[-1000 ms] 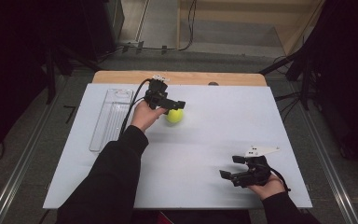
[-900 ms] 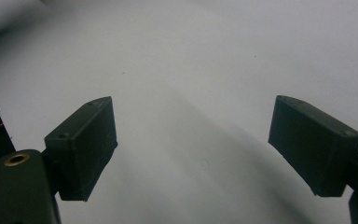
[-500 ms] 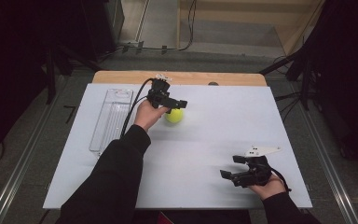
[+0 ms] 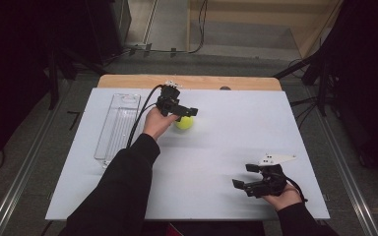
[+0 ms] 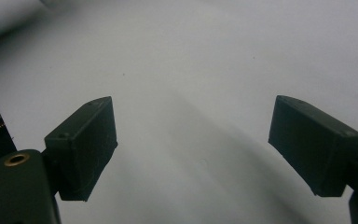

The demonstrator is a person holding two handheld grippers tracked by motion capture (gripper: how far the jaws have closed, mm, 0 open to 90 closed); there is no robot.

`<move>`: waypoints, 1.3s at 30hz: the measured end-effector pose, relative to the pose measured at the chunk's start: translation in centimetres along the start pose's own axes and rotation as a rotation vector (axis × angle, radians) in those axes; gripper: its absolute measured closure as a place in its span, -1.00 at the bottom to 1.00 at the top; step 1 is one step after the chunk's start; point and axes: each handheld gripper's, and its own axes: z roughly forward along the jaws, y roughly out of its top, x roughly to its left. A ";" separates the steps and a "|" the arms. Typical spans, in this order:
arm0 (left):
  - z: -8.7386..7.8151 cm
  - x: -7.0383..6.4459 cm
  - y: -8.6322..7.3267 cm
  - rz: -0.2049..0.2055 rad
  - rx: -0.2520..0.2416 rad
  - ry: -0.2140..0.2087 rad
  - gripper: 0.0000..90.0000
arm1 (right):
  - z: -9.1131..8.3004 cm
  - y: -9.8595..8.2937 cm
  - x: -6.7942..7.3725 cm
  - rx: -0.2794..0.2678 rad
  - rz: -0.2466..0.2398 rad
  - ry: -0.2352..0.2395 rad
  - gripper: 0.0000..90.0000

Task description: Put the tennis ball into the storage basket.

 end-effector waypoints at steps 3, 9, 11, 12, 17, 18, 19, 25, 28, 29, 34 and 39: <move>0.2 -0.1 -0.3 0.007 0.002 0.012 -0.93 | 0.0 0.0 -0.1 0.000 0.004 0.000 -0.70; 0.6 -0.1 -0.8 0.004 -0.001 0.002 -0.93 | 0.0 0.0 0.0 0.001 0.003 0.001 -0.70; 0.6 0.0 -0.9 0.005 0.007 0.003 -0.93 | 0.0 0.0 0.0 0.002 0.003 0.000 -0.70; 0.7 0.1 -1.0 0.000 0.006 0.002 -0.93 | 0.0 0.0 0.0 0.002 0.003 0.000 -0.70; 0.9 0.2 -1.4 -0.005 0.010 0.001 -0.93 | 0.0 0.0 0.0 0.001 -0.001 0.000 -0.70; 1.0 0.2 -1.5 -0.013 0.010 -0.003 -0.93 | 0.0 0.0 0.0 0.002 -0.002 -0.003 -0.70; 1.0 0.3 -1.6 -0.013 0.013 -0.005 -0.93 | 0.0 0.0 0.0 0.002 -0.001 -0.003 -0.70; 1.4 0.4 -2.1 -0.015 0.021 -0.017 -0.93 | 0.1 0.0 0.0 0.001 -0.001 -0.002 -0.70; 1.6 0.4 -2.3 -0.005 0.031 -0.013 -0.93 | 0.1 0.0 0.0 0.003 -0.001 -0.001 -0.70; 1.6 0.3 -2.3 0.004 0.039 -0.009 -0.93 | 0.1 0.0 0.0 0.004 -0.002 -0.001 -0.70; 2.0 0.2 -2.6 0.009 0.047 0.021 -0.88 | 0.1 0.0 0.0 0.005 -0.003 -0.001 -0.70; 2.3 0.1 -2.7 0.009 0.046 0.012 -0.88 | 0.1 0.0 0.0 0.007 -0.005 -0.001 -0.70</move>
